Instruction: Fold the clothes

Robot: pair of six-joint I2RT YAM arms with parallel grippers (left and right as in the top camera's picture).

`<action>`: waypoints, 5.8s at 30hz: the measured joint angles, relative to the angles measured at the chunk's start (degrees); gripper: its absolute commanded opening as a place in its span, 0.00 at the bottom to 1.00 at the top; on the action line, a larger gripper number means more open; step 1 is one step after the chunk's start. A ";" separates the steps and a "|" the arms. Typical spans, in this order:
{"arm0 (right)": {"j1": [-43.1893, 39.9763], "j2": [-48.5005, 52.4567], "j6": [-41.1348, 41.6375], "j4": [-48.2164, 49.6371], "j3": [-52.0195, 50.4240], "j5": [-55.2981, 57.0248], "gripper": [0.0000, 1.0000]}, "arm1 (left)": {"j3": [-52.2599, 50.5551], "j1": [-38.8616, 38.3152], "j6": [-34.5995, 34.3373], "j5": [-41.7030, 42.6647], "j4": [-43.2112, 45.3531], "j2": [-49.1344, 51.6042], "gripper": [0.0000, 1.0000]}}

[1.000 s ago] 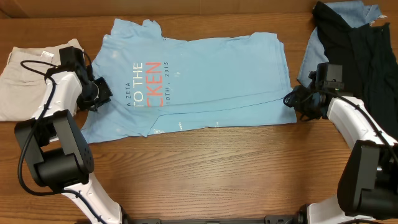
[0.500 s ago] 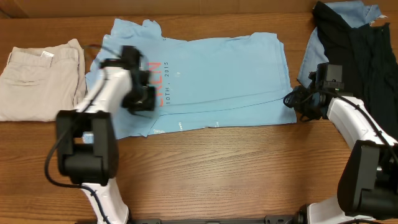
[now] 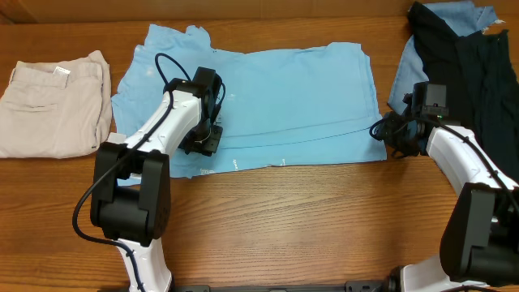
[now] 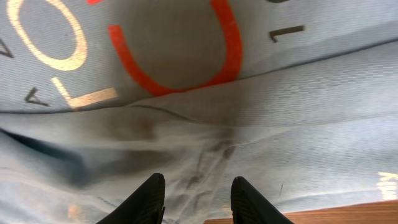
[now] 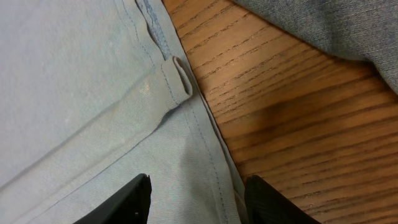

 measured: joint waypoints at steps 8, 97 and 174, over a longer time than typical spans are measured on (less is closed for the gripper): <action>0.00 0.00 -0.02 0.00 0.00 0.02 0.52 | -1.05 0.00 0.00 -0.76 -0.39 0.00 0.38; 0.00 0.00 -0.98 7.76 0.00 -0.72 0.54 | 7.80 0.28 -11.41 5.03 7.87 0.55 0.41; 0.07 -0.20 5.49 -13.22 -6.34 3.93 0.04 | -17.75 3.41 -25.46 -3.21 4.59 -6.91 0.37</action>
